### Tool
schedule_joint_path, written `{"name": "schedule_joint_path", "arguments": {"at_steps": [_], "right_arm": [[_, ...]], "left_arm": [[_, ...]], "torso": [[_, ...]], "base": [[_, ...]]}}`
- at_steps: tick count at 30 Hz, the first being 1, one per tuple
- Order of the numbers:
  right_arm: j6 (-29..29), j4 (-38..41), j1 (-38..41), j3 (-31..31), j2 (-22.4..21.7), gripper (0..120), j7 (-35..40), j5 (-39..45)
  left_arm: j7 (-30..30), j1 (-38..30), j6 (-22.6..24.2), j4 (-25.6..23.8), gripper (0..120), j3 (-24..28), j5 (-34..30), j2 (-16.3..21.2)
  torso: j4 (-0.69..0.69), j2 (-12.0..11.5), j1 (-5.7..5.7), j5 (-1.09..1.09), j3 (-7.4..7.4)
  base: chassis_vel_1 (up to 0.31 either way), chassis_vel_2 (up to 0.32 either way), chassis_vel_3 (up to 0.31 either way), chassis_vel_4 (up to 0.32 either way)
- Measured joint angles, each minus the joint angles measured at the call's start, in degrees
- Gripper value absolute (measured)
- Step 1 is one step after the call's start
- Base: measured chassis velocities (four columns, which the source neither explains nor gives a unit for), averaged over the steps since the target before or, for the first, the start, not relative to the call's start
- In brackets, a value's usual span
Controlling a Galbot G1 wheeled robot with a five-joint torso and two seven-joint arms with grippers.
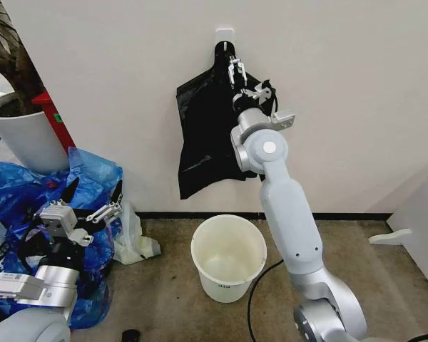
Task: Place the garbage bag over the trash bin.
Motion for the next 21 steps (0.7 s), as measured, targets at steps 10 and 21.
{"name": "schedule_joint_path", "arguments": {"at_steps": [10, 21], "right_arm": [[0.08, -1.14, 1.21, -1.5, 0.0, 98, -2.12, 0.27], [0.66, -0.94, 0.03, -2.52, 0.0, 68, -2.85, -0.58]], "left_arm": [[0.19, 0.25, 0.0, -0.28, 100, 0.0, 0.13, -0.55], [0.33, 0.58, 0.04, -0.99, 100, -0.1, -0.14, -0.69]], "torso": [[0.0, 0.0, 0.0, 0.0, 0.0], [-0.01, 0.0, 0.0, 0.0, 0.0]], "base": [[0.0, 0.0, 0.0, 0.0], [0.0, 0.0, 0.0, 0.0]]}}
